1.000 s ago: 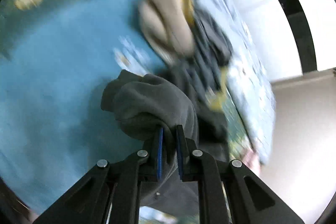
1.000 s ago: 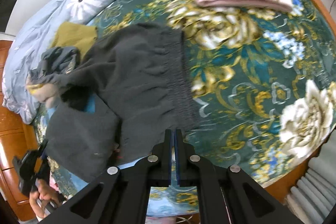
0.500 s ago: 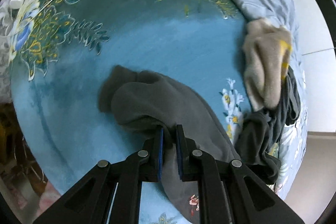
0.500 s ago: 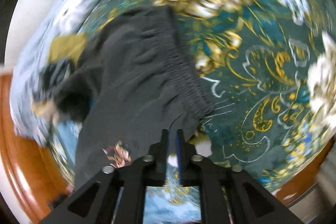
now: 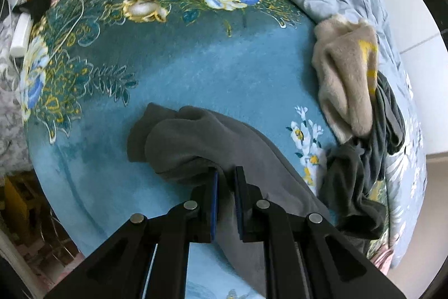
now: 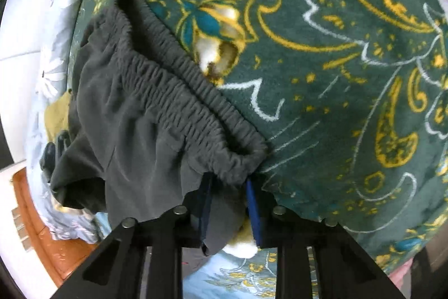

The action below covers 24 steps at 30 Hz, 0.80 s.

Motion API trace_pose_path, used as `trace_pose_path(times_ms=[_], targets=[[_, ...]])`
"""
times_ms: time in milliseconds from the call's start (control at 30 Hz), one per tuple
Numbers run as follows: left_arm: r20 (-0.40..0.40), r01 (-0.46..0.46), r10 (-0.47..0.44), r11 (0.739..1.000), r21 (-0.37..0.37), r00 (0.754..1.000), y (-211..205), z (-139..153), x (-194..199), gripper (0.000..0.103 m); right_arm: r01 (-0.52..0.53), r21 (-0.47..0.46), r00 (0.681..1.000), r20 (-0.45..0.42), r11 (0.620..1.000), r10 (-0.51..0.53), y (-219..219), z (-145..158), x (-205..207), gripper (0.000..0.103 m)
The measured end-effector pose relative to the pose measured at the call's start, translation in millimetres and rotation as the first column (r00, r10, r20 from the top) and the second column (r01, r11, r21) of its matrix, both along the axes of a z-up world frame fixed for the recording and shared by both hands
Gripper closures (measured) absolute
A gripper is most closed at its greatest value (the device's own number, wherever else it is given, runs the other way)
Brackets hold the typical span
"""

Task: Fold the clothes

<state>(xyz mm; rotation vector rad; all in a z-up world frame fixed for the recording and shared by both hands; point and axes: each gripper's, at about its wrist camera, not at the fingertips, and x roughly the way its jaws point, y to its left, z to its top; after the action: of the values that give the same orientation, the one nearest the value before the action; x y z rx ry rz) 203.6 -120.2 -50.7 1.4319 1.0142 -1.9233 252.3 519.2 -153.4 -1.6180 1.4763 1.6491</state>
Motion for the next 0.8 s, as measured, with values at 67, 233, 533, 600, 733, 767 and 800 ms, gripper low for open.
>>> trace_pose_path(times_ms=[67, 233, 533, 600, 733, 767, 800], targets=[[-0.007, 0.026, -0.026, 1.0, -0.016, 1.0, -1, 2, 4, 0.092, -0.058, 0.052, 0.998, -0.03, 0.997, 0.06, -2, 18, -1, 0.086], [0.05, 0.131, -0.129, 0.991, -0.032, 0.99, 12, -16, 25, 0.092, -0.121, 0.222, 0.99, -0.049, 0.968, 0.135, 14, 66, 21, 0.088], [0.202, 0.19, -0.188, 0.982, 0.01, 0.961, 25, -62, 47, 0.095, -0.215, 0.254, 0.97, 0.164, 0.943, 0.177, 22, 46, 29, 0.088], [0.228, 0.192, -0.192, 0.981, 0.021, 0.955, 26, -70, 51, 0.092, -0.221, 0.253, 0.971, 0.151, 0.942, 0.187, 22, 53, 24, 0.087], [0.177, 0.14, -0.142, 0.99, 0.023, 0.974, 17, -58, 45, 0.081, -0.226, 0.261, 0.971, 0.139, 0.939, 0.195, 24, 74, 16, 0.084], [0.163, 0.126, -0.128, 0.992, 0.02, 0.978, 15, -54, 43, 0.072, -0.226, 0.267, 0.97, 0.145, 0.937, 0.193, 25, 79, 15, 0.084], [0.148, 0.112, -0.113, 0.994, 0.018, 0.983, 13, -50, 41, 0.07, -0.227, 0.272, 0.97, 0.152, 0.935, 0.191, 25, 85, 13, 0.083]])
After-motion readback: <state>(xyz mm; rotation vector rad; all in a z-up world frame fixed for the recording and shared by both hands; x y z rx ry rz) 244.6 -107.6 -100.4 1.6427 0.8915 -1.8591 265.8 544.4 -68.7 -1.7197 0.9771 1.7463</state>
